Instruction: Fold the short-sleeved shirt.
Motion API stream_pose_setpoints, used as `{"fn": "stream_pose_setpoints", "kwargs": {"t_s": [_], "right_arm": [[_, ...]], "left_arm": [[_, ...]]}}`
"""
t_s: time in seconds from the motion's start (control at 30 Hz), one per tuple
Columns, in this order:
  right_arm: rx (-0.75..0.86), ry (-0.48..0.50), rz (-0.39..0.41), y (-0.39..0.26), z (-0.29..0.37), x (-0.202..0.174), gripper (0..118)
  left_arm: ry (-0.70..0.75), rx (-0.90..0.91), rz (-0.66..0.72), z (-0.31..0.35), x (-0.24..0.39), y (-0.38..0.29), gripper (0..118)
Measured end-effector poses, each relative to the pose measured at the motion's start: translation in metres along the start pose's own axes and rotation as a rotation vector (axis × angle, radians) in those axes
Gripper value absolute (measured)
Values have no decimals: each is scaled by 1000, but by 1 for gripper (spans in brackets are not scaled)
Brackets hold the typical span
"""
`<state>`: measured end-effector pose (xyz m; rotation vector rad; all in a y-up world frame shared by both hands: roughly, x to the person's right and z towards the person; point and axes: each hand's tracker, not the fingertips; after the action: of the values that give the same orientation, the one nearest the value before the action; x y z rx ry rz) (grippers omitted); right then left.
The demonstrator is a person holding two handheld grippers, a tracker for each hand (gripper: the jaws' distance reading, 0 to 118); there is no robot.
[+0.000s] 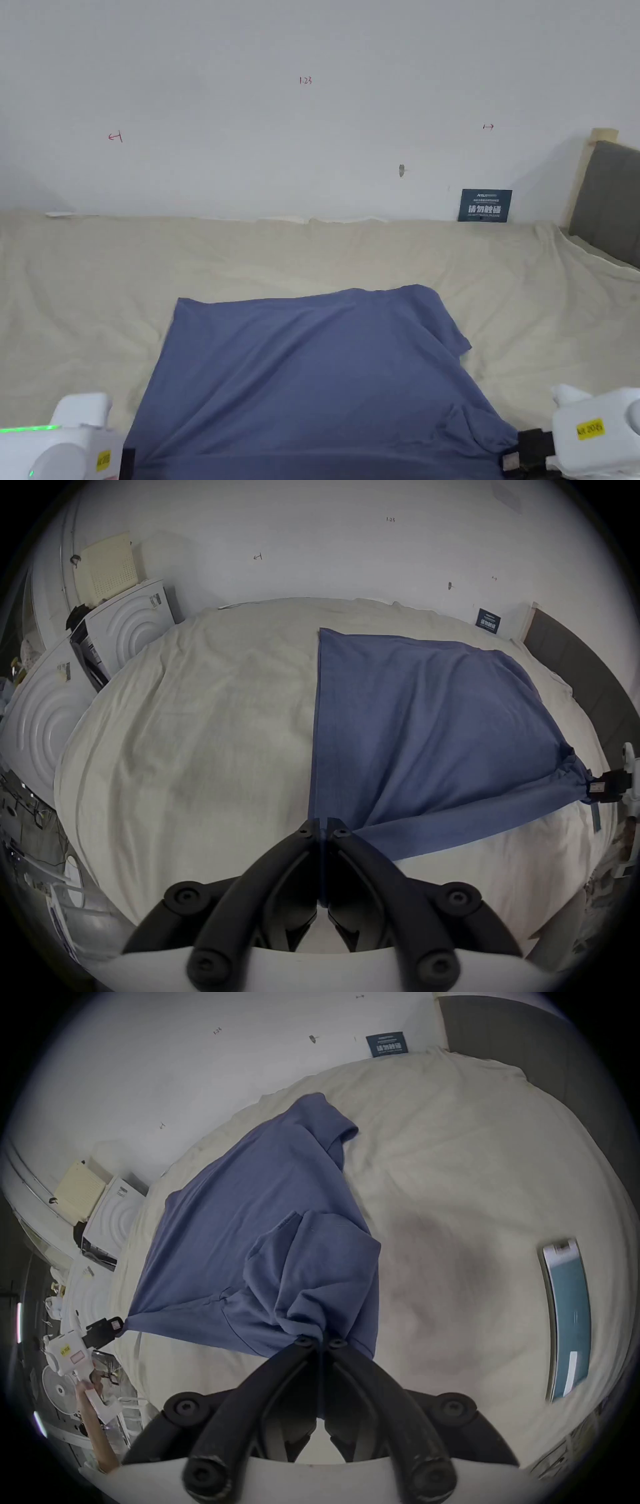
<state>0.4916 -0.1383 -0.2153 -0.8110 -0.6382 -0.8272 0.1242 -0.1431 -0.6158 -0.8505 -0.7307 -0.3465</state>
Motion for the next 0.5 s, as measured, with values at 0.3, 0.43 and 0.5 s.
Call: {"fn": "stream_pose_setpoints", "kwargs": {"t_s": [0.3, 0.43, 0.5], "right_arm": [[14, -15, -14, -112, 31, 15, 0], [-2, -14, 9, -139, 34, 15, 0], [11, -18, 6, -143, 33, 13, 0]], "left_arm": [[1, -33, 20, 41, -18, -95, 3], [11, -32, 16, 49, -28, -114, 3], [-20, -24, 61, 50, -35, -118, 3]]}}
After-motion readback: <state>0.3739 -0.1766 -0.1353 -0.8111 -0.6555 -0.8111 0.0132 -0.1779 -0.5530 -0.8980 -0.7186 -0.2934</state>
